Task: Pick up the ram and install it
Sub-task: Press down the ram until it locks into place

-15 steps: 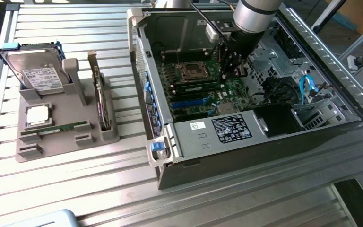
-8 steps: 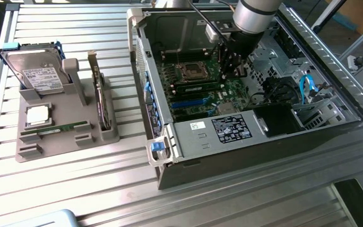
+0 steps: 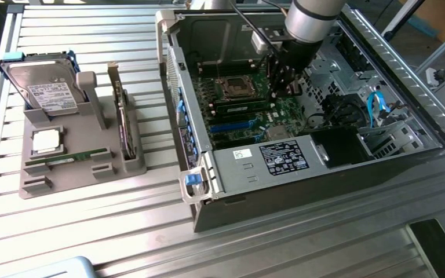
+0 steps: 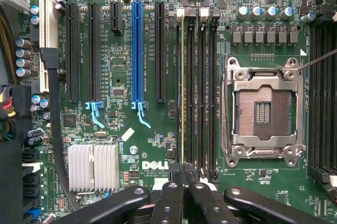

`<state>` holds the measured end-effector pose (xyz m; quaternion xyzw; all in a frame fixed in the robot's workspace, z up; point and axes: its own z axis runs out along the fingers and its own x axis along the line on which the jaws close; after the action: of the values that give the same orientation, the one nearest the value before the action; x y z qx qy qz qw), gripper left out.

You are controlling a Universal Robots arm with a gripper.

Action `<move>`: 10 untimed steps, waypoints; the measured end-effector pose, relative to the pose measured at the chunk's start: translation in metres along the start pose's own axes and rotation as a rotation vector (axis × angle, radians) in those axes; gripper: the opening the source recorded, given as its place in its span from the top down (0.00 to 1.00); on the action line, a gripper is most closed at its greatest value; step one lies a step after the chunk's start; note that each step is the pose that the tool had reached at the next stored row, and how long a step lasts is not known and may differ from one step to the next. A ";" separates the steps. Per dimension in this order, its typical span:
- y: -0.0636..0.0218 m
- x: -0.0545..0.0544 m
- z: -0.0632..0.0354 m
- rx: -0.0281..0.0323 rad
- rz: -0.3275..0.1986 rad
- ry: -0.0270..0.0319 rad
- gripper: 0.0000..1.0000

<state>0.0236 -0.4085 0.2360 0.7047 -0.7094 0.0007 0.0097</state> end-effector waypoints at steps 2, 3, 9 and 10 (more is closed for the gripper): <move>0.0000 0.000 0.0004 -0.0001 0.000 0.0003 0.89; 0.0000 0.000 0.0004 -0.0001 0.000 0.0003 0.89; 0.0000 0.000 0.0013 0.0000 0.000 0.0002 0.89; 0.0000 0.000 0.0014 0.0000 0.000 0.0001 0.89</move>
<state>0.0236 -0.4086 0.2346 0.7047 -0.7094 0.0008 0.0097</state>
